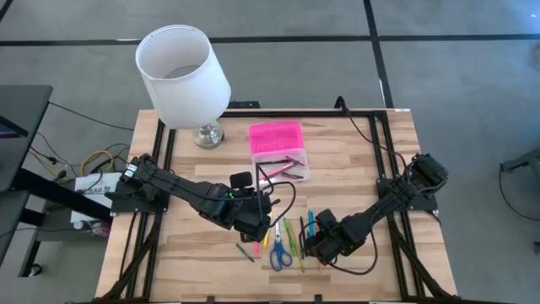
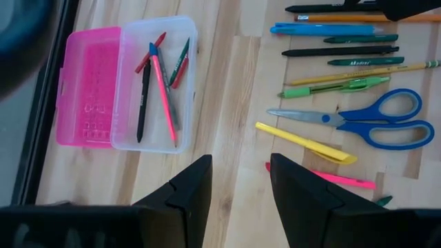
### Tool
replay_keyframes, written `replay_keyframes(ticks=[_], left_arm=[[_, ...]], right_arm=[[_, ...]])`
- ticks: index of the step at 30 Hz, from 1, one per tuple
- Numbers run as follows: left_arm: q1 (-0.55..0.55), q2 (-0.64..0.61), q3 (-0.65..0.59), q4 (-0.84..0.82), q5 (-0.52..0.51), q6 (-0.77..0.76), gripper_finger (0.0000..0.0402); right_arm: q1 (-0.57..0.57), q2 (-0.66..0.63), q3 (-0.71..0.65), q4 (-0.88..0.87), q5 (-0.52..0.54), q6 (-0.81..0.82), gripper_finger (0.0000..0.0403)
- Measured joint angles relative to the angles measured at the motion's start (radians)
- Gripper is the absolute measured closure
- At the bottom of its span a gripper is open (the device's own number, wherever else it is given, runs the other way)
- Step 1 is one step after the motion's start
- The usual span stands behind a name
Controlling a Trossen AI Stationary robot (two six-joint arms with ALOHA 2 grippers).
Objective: Pick & place school supplies into a supply box
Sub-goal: Put the right black pen into the pink supply box
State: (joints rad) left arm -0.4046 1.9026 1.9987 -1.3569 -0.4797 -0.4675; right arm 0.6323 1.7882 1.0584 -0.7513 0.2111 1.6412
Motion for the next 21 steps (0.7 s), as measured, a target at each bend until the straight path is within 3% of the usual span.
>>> replay_keyframes(ticks=[21], left_arm=[[0.0,0.0,0.0,-0.032,-0.004,-0.012,0.026]], right_arm=[[0.015,0.002,0.0,0.016,-0.004,0.008,0.0305]])
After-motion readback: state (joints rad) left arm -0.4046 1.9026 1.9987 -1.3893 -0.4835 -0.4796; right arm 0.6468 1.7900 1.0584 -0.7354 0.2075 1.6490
